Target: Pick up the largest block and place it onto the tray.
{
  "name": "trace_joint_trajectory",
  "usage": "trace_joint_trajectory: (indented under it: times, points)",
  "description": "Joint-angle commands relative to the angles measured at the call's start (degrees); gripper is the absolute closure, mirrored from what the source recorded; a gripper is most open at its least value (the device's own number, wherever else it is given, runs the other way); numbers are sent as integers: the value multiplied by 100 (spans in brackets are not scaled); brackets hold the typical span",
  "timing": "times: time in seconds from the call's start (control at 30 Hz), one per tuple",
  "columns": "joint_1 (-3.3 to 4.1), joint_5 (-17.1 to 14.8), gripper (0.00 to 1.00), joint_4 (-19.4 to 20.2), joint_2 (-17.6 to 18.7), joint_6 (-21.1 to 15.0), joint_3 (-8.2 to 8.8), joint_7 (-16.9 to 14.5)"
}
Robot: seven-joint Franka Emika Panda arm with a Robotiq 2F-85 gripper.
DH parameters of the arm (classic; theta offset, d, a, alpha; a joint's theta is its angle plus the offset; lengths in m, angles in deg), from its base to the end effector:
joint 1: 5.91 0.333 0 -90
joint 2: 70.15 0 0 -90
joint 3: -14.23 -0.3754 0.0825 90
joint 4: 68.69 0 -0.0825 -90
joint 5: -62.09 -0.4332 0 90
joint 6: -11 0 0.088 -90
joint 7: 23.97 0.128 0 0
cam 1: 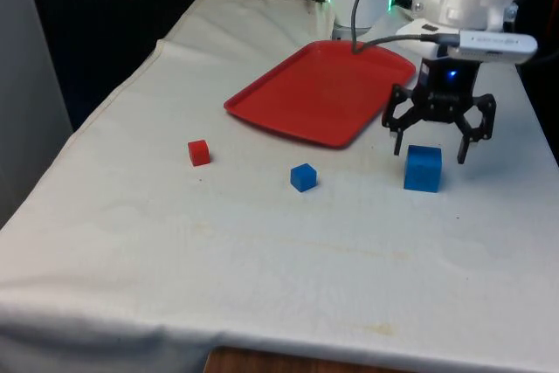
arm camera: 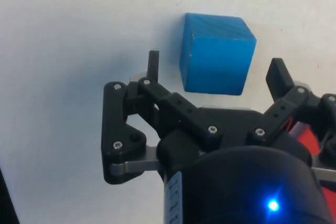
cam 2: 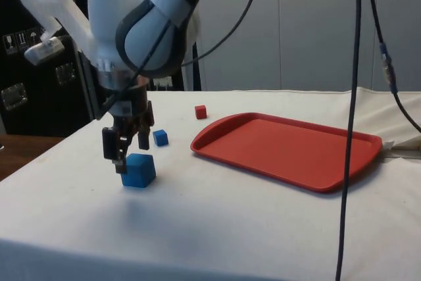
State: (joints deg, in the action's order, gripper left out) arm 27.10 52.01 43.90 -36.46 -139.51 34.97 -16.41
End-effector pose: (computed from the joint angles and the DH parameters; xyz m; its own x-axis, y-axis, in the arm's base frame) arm 0.6712 0.1538 0.1881 0.9907 0.0064 0.1357 -0.0040 -0.9971 0.0766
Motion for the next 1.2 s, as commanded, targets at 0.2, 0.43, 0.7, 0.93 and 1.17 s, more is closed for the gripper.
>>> trace_joint_trajectory:
  times: [0.2, 0.43, 0.7, 0.93, 1.17]
  points:
    - [-103, -378, 0, -34, 143, -63, -115, -286]
    - [-52, -510, 0, -40, 195, -46, -46, -384]
    - [-40, -498, 0, -34, 218, -34, -34, -367]
    - [-40, -504, 71, -40, 235, -23, -40, -367]
    - [-46, -504, 100, -46, 241, -23, -40, -367]
